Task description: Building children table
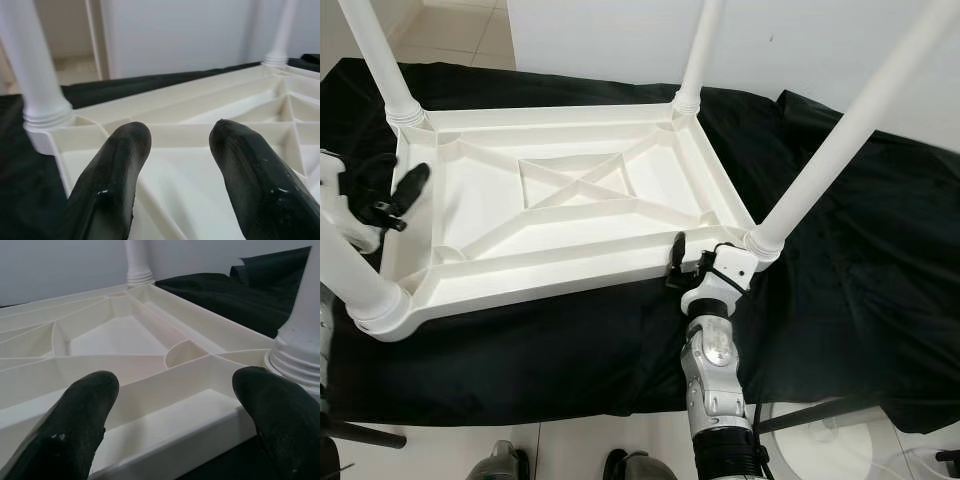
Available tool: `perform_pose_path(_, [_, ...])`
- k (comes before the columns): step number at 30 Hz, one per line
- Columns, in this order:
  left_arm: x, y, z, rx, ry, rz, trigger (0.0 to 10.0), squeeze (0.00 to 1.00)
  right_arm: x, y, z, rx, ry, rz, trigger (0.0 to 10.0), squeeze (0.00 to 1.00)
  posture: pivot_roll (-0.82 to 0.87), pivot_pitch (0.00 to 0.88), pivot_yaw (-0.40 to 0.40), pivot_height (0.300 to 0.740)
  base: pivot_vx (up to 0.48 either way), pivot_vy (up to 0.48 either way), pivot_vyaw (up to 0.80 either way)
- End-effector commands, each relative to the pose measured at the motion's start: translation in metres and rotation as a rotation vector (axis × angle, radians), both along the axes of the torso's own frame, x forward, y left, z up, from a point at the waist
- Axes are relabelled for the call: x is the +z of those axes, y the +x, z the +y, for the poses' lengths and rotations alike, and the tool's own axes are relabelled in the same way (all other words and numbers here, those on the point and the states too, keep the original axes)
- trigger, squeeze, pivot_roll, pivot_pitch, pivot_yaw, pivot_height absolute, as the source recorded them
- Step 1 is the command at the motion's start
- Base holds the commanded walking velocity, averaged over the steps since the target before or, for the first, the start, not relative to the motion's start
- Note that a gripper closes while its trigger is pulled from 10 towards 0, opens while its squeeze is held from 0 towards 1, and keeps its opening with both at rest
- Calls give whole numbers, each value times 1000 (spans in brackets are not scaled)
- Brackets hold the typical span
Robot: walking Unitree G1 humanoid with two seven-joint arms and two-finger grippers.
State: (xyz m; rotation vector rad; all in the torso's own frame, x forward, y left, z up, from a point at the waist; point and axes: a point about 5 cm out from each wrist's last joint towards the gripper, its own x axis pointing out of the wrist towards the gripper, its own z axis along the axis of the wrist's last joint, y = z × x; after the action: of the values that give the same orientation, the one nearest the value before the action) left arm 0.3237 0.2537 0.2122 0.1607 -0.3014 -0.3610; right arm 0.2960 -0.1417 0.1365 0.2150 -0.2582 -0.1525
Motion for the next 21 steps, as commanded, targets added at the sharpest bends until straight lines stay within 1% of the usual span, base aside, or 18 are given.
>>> perform_pose_path(1, [-6,-3,-13,-113,25,18,10000,0,-10,-7,0,-39,22,45,10000,0,18,154,-78,740,0,0,0])
perform_pose_path(4, [-7,-4,-14,-117,23,16,10000,0,-9,-7,-1,-46,21,42,10000,0,18,154,-79,740,0,0,0])
perform_pose_path(5, [-9,-6,-16,-123,16,21,10000,0,-9,-8,-4,-72,20,47,10000,0,18,152,-81,740,0,0,0])
perform_pose_path(8, [-20,-14,-22,-136,-3,46,10000,0,-14,-6,-12,-150,87,95,10000,0,22,151,-88,740,0,0,0])
perform_pose_path(11, [-23,-16,-24,-139,-7,51,10000,0,-16,-5,-13,-152,115,107,10000,0,22,151,-88,740,0,0,0])
perform_pose_path(13, [-26,-19,-27,-143,-13,55,10000,0,-19,0,-13,-132,155,124,10000,0,30,152,-97,740,0,0,0])
perform_pose_path(14, [-26,-19,-27,-143,-13,55,10000,0,-19,0,-13,-132,155,124,10000,0,30,152,-97,740,0,0,0])
perform_pose_path(15, [-27,-21,-29,-146,-21,56,10000,0,-20,4,-14,-121,180,134,10000,0,35,150,-99,740,0,0,0])
perform_pose_path(17, [-27,-21,-29,-146,-21,56,10000,0,-20,4,-14,-121,180,134,10000,0,35,150,-99,740,0,0,0])
perform_pose_path(18, [-28,-23,-31,-154,-27,59,10000,0,-20,9,-15,-100,199,142,10000,0,39,150,-100,740,0,0,0])
perform_pose_path(19, [-28,-23,-31,-154,-27,59,10000,0,-20,9,-15,-100,199,142,10000,0,39,150,-100,740,0,0,0])
perform_pose_path(20, [-29,-25,-33,-164,-28,65,10000,0,-20,17,-16,-60,201,151,10000,0,46,150,-105,740,0,0,0])
perform_pose_path(21, [-29,-25,-33,-164,-28,65,10000,0,-20,17,-16,-60,201,151,10000,0,46,150,-105,740,0,0,0])
